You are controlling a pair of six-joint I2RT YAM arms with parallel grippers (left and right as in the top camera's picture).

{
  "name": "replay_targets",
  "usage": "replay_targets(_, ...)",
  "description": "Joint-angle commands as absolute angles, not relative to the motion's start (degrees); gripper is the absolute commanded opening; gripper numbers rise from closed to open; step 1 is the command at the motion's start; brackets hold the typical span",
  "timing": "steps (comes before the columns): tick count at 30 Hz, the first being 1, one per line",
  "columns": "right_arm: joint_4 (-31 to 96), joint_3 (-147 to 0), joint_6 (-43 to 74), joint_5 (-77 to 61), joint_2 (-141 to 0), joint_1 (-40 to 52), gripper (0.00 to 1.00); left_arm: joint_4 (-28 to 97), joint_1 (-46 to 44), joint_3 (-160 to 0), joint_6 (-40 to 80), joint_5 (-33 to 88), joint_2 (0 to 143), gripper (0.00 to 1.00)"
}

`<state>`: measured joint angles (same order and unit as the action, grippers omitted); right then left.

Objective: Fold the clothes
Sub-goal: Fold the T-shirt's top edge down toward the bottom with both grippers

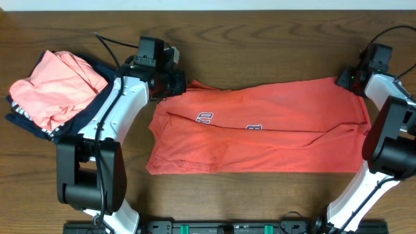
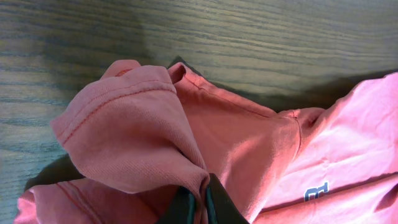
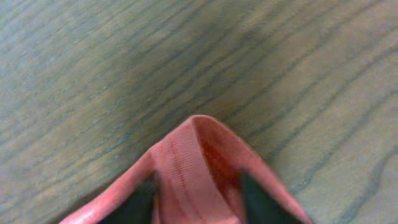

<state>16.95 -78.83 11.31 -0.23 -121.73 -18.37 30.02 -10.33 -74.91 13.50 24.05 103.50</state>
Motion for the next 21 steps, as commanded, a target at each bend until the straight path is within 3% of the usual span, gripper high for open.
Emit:
replay_targets(1,18.59,-80.05,11.46,-0.14,-122.83,-18.37,0.03,30.24,-10.2,-75.33,13.39,24.64,103.18,0.06)
replay_targets(11,41.17,-84.93,11.33,0.97,-112.29,-22.65,0.01,40.4,-10.13,-75.35,13.41,24.88,98.76,0.06)
replay_targets(21,69.3,-84.62,8.23,9.8,-105.03,-26.26,0.01,61.73,-10.15,-75.22,12.45,24.29,92.33,0.06)
